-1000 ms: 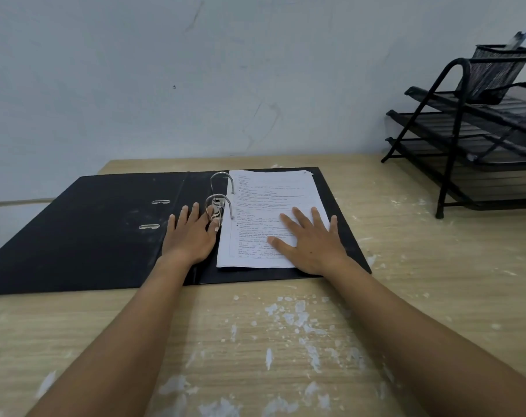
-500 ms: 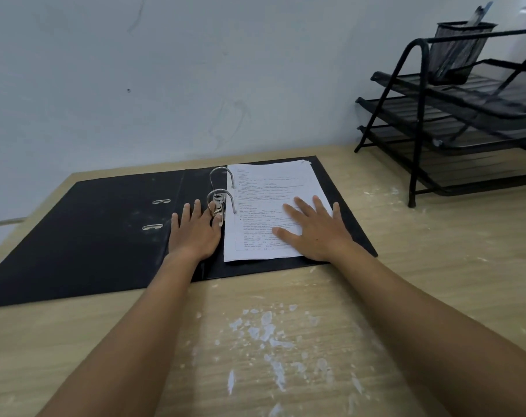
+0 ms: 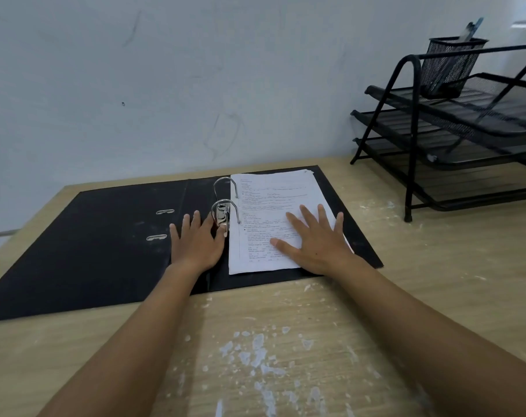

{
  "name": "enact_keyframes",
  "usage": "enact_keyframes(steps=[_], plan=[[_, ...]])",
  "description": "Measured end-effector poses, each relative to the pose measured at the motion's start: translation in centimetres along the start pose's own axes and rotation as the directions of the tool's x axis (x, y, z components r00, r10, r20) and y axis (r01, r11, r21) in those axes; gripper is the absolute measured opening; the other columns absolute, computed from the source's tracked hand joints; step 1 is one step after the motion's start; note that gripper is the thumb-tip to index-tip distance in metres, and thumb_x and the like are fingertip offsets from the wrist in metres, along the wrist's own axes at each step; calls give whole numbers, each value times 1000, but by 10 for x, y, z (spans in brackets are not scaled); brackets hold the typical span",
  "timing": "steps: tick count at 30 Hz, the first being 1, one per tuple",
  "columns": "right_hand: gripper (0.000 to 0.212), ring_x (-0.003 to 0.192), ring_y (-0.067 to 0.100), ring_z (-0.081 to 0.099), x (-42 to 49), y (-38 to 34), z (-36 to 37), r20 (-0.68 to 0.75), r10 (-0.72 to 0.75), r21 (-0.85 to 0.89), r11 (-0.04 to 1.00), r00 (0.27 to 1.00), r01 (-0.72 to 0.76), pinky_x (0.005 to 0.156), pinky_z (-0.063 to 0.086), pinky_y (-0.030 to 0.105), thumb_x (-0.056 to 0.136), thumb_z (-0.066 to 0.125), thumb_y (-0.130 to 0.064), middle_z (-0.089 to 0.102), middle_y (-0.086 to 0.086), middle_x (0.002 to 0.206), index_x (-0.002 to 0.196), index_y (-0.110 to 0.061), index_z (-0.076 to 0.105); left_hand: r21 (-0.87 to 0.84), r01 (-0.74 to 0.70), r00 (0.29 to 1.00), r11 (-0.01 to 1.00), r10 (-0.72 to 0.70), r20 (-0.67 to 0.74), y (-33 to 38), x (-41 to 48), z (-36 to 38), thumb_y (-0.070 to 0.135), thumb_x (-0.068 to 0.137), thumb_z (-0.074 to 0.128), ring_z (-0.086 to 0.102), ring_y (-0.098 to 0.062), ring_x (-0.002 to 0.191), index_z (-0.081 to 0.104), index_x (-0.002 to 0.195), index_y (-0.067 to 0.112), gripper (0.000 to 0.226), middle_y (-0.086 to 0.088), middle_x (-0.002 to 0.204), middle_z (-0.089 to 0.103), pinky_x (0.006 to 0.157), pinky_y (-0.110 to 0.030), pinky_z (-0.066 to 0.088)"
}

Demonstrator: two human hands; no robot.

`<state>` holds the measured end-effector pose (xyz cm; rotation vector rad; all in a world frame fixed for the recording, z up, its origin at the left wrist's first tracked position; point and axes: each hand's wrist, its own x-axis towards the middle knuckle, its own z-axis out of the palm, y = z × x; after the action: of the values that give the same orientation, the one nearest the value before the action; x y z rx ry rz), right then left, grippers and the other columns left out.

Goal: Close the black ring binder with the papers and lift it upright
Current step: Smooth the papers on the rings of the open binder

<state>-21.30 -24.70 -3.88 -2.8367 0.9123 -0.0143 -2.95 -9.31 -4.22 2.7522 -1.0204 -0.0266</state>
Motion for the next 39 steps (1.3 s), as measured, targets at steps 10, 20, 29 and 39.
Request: enact_keyframes(steps=[10, 20, 29, 39], plan=[[86, 150, 27, -18, 8, 19, -1, 24, 18, 12, 1000, 1000, -18, 114, -16, 61, 82, 15, -82, -8, -5, 165, 155, -38, 4, 0, -18, 999, 1000, 18, 51, 18, 11, 4, 35, 101, 14, -6, -26, 149, 10, 151, 31, 50, 0, 162, 3, 117, -54, -7], [86, 150, 25, -16, 7, 46, -5, 12, 34, 19, 999, 999, -34, 115, -14, 61, 81, 16, -83, -5, -7, 165, 154, -39, 5, -35, -42, 998, 999, 44, 47, 45, 14, 9, 35, 101, 15, -4, -28, 148, 13, 151, 28, 50, -1, 162, 6, 118, -54, -6], [86, 151, 24, -15, -6, 73, -11, 29, 69, 15, 997, 997, -70, 116, -11, 60, 81, 17, -83, -6, -8, 165, 154, -40, 5, -55, -54, 997, 997, 57, 50, 75, 9, 16, 36, 101, 15, -4, -28, 148, 15, 150, 28, 50, 0, 162, 6, 117, -56, -7], [85, 151, 23, -14, -3, 79, -11, 28, 45, 6, 999, 999, -45, 117, -11, 59, 81, 16, -83, -6, -8, 165, 154, -40, 5, -66, -27, 999, 997, 29, 31, 79, 3, 17, 36, 101, 14, -3, -28, 149, 16, 150, 30, 49, 0, 162, 8, 116, -57, -7]])
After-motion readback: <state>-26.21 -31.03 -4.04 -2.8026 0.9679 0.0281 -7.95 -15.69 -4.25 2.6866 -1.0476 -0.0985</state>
